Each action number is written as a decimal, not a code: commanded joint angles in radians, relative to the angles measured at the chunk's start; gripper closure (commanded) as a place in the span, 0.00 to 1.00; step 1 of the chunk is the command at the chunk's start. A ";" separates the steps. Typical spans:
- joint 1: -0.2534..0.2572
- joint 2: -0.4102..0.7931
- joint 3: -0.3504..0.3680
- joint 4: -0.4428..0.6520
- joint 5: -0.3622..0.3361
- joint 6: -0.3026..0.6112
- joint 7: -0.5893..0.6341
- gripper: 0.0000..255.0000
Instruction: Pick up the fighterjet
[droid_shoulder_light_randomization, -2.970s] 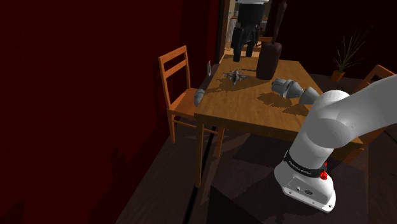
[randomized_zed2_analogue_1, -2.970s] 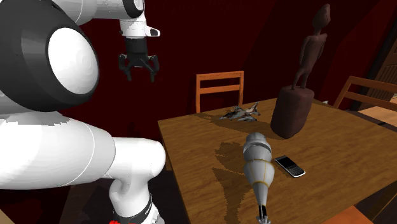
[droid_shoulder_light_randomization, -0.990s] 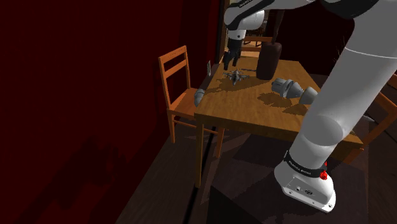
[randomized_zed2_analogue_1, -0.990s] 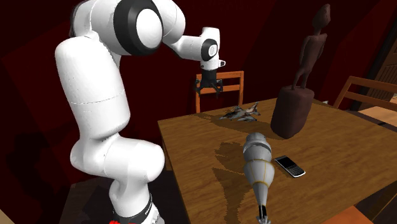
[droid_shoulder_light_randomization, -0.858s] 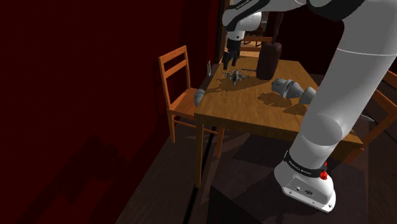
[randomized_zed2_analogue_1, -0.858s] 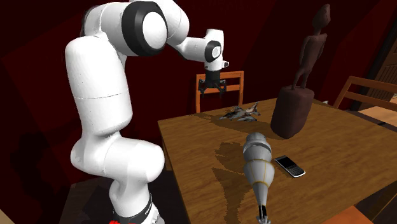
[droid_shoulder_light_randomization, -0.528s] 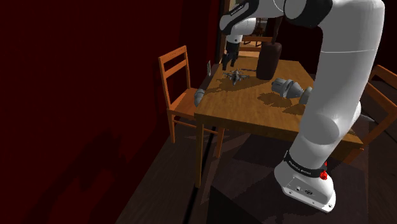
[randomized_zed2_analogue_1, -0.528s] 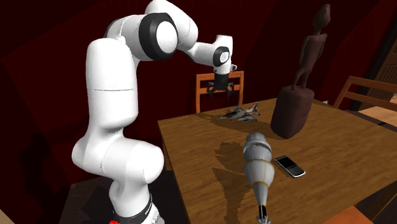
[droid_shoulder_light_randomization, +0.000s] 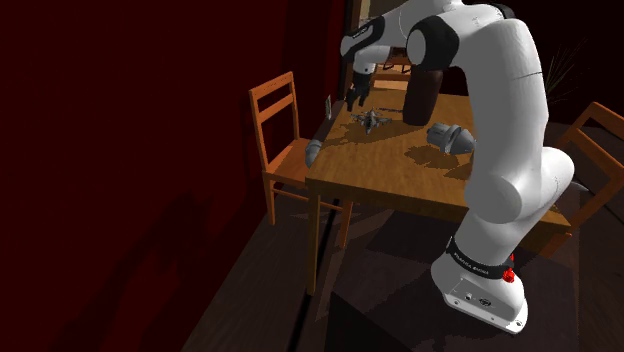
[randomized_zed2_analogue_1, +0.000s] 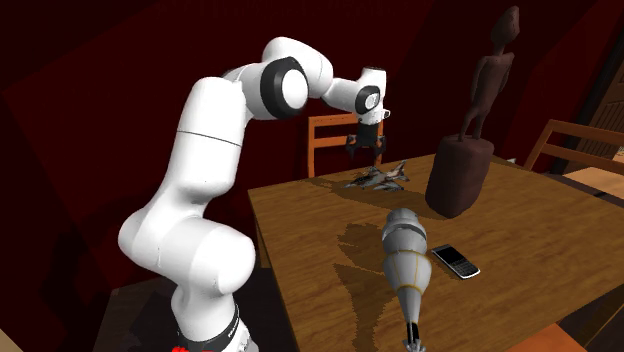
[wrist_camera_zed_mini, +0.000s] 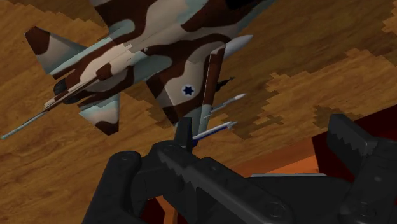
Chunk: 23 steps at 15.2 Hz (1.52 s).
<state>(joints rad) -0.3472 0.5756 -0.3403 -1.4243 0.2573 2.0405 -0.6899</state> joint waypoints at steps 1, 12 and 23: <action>-0.039 0.085 0.008 0.118 0.021 -0.029 -0.016 0.00; -0.072 0.197 0.026 0.185 0.047 0.018 -0.033 0.00; -0.072 0.193 0.025 0.191 0.046 0.008 -0.031 1.00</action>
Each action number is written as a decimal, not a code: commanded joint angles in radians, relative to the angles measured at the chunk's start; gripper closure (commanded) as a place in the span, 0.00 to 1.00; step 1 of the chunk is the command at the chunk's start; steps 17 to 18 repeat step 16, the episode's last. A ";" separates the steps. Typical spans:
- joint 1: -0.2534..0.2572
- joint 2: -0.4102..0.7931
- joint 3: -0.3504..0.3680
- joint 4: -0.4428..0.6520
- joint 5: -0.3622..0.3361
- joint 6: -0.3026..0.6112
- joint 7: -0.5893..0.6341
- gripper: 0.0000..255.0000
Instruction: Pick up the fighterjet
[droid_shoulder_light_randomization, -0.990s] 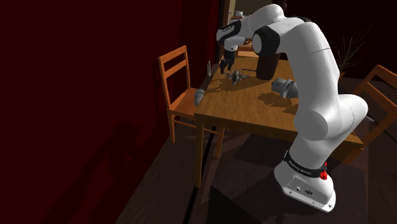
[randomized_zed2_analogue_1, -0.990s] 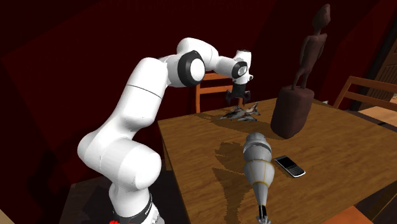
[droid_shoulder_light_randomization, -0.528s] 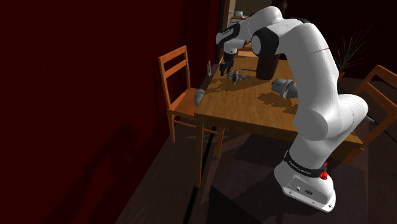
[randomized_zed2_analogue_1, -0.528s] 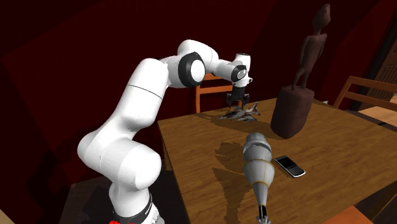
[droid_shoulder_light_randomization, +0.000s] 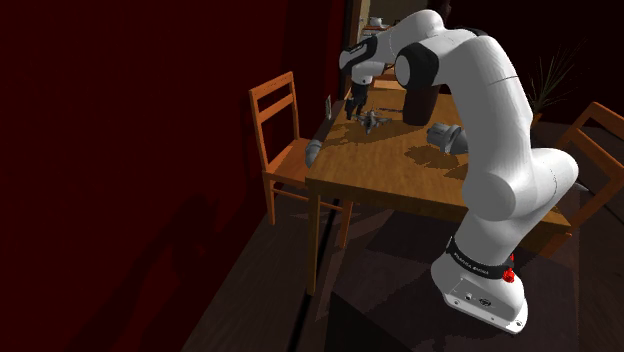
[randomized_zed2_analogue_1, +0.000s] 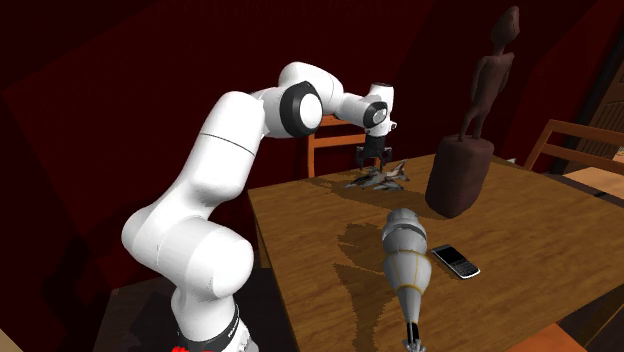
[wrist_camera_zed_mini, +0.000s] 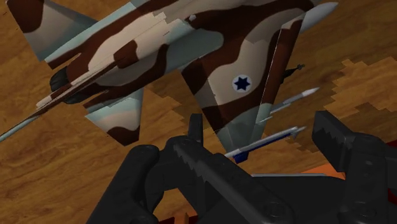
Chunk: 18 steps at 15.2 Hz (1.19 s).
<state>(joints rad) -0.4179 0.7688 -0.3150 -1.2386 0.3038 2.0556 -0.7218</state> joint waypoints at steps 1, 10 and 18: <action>-0.001 -0.005 -0.002 0.010 -0.003 -0.017 0.002 1.00; -0.006 -0.036 -0.010 0.081 -0.016 -0.116 0.017 1.00; -0.010 -0.044 -0.013 0.124 -0.021 -0.166 0.024 1.00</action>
